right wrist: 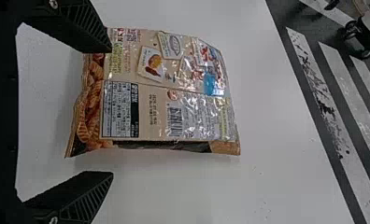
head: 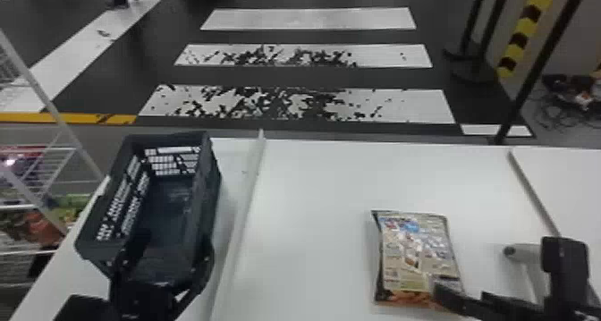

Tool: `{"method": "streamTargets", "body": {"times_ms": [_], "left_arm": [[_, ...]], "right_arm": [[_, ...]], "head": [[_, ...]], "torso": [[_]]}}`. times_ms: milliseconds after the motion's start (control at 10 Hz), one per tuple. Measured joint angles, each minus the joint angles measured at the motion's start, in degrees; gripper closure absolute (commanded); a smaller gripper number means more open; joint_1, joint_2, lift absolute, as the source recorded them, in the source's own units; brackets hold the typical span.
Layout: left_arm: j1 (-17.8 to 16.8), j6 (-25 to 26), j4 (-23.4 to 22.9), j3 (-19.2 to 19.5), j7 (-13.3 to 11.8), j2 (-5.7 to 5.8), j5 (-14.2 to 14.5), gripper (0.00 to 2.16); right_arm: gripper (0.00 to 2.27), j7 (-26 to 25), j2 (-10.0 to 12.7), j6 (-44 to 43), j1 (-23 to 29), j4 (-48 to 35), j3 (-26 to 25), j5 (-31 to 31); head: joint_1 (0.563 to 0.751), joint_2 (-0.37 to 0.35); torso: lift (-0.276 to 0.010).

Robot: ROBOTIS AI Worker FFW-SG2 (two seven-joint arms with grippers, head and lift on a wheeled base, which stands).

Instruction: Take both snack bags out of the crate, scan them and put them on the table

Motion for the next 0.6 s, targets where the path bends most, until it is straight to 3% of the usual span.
{"method": "streamTargets", "body": {"times_ms": [500,600], "left_arm": [[0.0,0.0,0.2,0.0,0.0,-0.09,0.0,0.07],[0.0,0.0,0.2,0.1,0.0,-0.09,0.0,0.07]], "right_arm": [[0.23,1.5,0.0,-0.1,-2.7,4.8,1.4,2.1],[0.67,1.5,0.0,-0.1,-3.3,5.7,1.4,2.7]], "head": [[0.695,0.11],[0.695,0.104]], "torso": [[-0.092],[-0.092]]}}
